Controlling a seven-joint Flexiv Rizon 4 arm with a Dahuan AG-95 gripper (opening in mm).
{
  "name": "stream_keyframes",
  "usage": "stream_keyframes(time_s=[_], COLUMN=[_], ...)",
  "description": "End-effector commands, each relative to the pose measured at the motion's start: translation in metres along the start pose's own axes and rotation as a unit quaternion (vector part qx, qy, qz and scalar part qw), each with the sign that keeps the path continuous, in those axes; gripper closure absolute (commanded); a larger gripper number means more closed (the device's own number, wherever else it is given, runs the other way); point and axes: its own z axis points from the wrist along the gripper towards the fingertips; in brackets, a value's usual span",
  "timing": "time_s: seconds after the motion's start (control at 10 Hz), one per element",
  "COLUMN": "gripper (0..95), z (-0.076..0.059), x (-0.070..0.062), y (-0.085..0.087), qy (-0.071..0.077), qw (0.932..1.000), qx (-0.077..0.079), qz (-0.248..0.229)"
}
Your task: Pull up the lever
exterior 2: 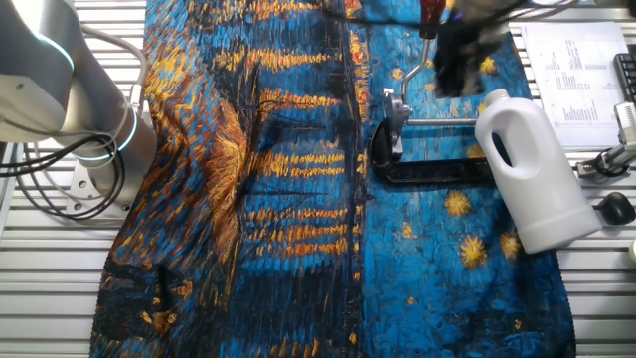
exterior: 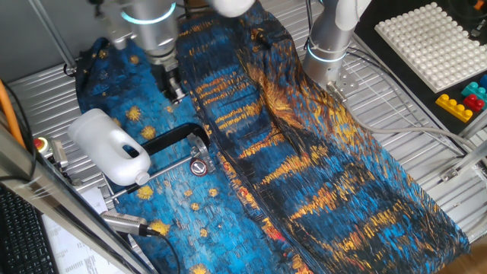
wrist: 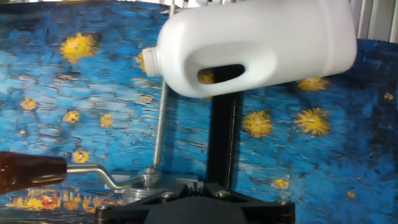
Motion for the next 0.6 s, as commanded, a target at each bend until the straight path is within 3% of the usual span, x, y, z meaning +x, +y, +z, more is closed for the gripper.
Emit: stream_keyframes(time_s=[0.1,0.2,0.6], gripper=[95.0,95.0,95.0], z=[0.0004,0.0004,0.0004], x=[-0.0133,-0.0133,-0.0133], y=[-0.0003,-0.0003,-0.0003], qy=[0.012,0.010,0.006], qw=[0.9986,0.9968,0.9967], qx=[0.001,0.002,0.001], qz=[0.052,0.079,0.081])
